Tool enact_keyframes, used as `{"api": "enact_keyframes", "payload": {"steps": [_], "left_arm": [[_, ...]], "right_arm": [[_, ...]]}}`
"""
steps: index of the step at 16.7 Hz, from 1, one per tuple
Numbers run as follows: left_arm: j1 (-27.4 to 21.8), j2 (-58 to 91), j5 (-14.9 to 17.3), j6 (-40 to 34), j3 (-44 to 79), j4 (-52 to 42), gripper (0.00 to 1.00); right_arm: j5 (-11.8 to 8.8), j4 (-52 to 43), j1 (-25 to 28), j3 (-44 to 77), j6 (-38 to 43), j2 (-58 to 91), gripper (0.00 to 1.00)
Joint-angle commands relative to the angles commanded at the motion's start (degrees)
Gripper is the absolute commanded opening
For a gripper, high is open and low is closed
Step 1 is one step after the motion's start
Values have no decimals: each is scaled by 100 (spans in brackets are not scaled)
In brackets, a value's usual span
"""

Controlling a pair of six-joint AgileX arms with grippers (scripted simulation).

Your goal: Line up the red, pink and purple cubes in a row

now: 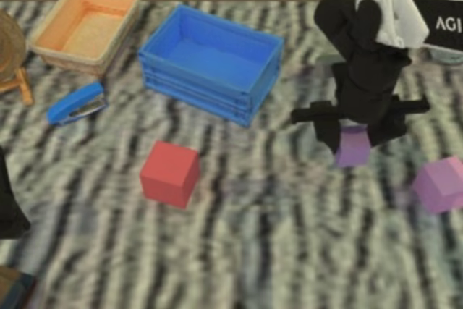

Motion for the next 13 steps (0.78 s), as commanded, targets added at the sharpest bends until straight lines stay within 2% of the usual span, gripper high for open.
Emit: {"api": "enact_keyframes", "payload": {"steps": [7,13], "left_arm": [[0,0,0,0,0,0,100],[0,0,0,0,0,0,100]], "right_arm": [[-1,-159,58,3,102,-171,0],[18,-84,928,-1021,1377,-1108,0]]}}
